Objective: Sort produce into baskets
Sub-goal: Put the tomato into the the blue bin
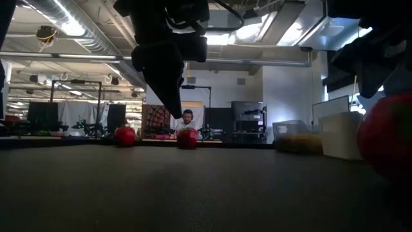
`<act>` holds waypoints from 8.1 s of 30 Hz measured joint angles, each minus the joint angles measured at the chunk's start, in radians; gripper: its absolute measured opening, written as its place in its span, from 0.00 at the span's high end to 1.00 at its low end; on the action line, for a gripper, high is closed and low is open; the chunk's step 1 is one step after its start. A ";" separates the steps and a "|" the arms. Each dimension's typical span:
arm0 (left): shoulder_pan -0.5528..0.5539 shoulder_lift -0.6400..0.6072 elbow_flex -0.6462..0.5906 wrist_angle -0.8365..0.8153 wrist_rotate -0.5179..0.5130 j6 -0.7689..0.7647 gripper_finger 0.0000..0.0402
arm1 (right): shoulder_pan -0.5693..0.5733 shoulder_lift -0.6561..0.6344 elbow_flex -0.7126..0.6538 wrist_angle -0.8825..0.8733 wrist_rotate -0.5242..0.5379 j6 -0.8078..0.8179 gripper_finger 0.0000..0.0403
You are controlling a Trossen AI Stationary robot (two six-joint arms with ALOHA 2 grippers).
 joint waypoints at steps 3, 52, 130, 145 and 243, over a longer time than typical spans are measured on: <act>0.000 0.000 0.000 0.000 0.000 0.000 0.49 | 0.000 0.000 0.000 0.000 0.000 0.000 0.34; -0.002 0.000 0.000 0.010 0.000 -0.167 0.49 | 0.090 0.223 0.002 0.193 0.231 -0.106 0.34; -0.176 0.000 0.000 0.102 -0.024 -0.148 0.49 | 0.176 0.312 0.243 -0.121 0.061 0.026 0.32; -0.176 0.000 0.000 0.102 -0.023 -0.148 0.49 | 0.176 0.312 0.275 -0.189 0.052 0.135 0.32; -0.176 0.000 0.000 0.104 -0.023 -0.151 0.49 | 0.549 0.220 0.295 -0.684 -0.037 0.867 0.32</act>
